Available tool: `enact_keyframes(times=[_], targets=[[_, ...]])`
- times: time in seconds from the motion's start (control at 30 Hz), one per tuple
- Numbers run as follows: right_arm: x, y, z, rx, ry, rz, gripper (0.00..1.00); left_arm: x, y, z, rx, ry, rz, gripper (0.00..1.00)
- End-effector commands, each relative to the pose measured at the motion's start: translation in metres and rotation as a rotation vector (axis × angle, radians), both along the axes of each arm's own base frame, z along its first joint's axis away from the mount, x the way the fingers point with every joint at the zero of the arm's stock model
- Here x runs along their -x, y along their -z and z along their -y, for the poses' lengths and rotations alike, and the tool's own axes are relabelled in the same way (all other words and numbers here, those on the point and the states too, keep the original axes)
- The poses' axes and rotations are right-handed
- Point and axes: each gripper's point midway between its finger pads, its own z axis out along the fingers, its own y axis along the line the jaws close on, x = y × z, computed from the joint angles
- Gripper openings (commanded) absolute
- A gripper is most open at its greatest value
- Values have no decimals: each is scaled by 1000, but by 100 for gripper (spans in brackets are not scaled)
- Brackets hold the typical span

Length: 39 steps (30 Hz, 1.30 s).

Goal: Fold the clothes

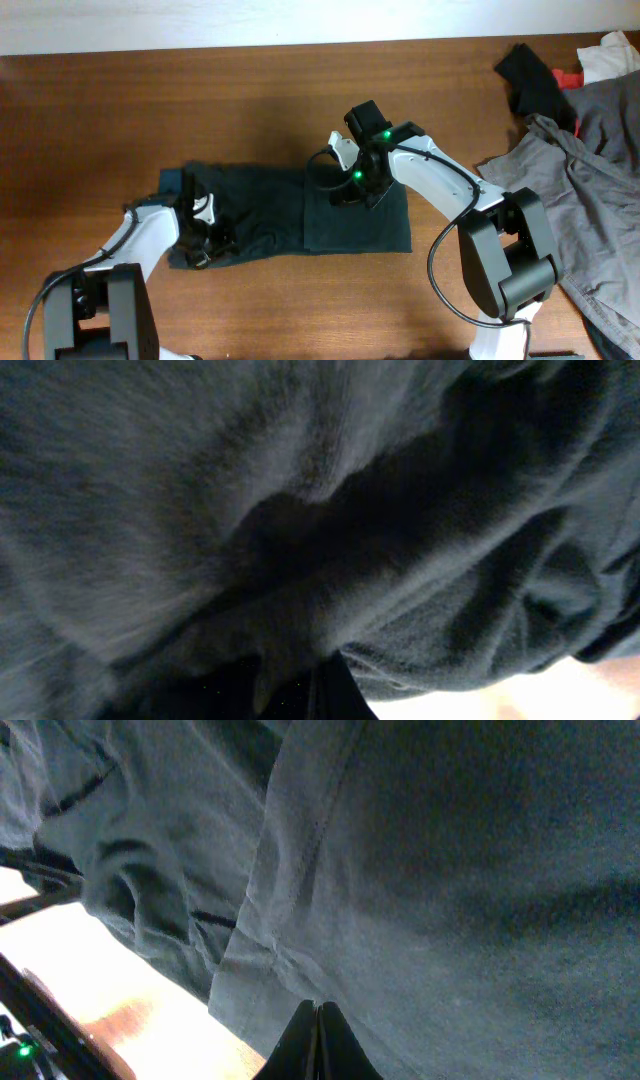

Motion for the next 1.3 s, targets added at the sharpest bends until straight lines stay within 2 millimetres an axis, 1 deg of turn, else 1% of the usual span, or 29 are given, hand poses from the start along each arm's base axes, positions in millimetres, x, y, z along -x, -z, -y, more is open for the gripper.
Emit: enact_keyframes(times=[0.0, 0.07, 0.13, 0.17, 0.2, 0.23, 0.3, 0.33, 0.37, 0.4, 0.43, 0.53, 0.57, 0.63, 0.83, 0.9, 1.03, 1.13, 1.27], targets=[[-17, -30, 12, -12, 20, 72, 5, -30, -28, -7, -24, 7, 85, 0], [-22, -43, 27, 9, 56, 85, 11, -38, -43, -8, -34, 20, 109, 0], [-25, -53, 55, 71, 111, 91, 21, -46, -58, -15, -70, 18, 125, 1], [-24, -54, 70, 109, 138, 86, 27, -48, -63, -18, -92, 17, 130, 2], [-23, -54, 86, 151, 166, 75, 38, -51, -68, -23, -121, 17, 134, 4], [-21, -53, 101, 193, 194, 59, 43, -52, -70, -28, -151, 15, 134, 5], [-14, -49, 130, 257, 243, 9, 49, -53, -72, -41, -229, 8, 129, 6], [-12, -47, 139, 270, 262, -14, 51, -54, -72, -45, -250, 5, 131, 6], [-9, -44, 146, 274, 279, -32, 54, -55, -72, -49, -273, -13, 130, 7], [-7, -40, 153, 277, 294, -48, 55, -57, -71, -54, -298, -32, 132, 9], [-5, -37, 157, 280, 304, -59, 55, -60, -72, -57, -316, -41, 143, 15], [-3, -24, 162, 284, 314, -69, 57, -68, -73, -59, -326, -50, 178, 41], [-2, -19, 162, 285, 315, -67, 57, -70, -74, -59, -327, -51, 186, 46], [0, -9, 162, 285, 313, -68, 57, -73, -74, -59, -327, -52, 195, 52], [8, 27, 161, 270, 315, -56, 56, -74, -74, -60, -328, -53, 202, 53], [12, 36, 154, 226, 312, -58, 57, -74, -74, -60, -328, -53, 202, 54], [17, 47, 144, 159, 306, -58, 56, -76, -75, -60, -328, -54, 207, 54], [17, 51, 144, 154, 307, -46, 56, -76, -75, -60, -327, -54, 209, 54], [14, 51, 144, 151, 308, -36, 55, -76, -75, -60, -327, -54, 208, 54]])
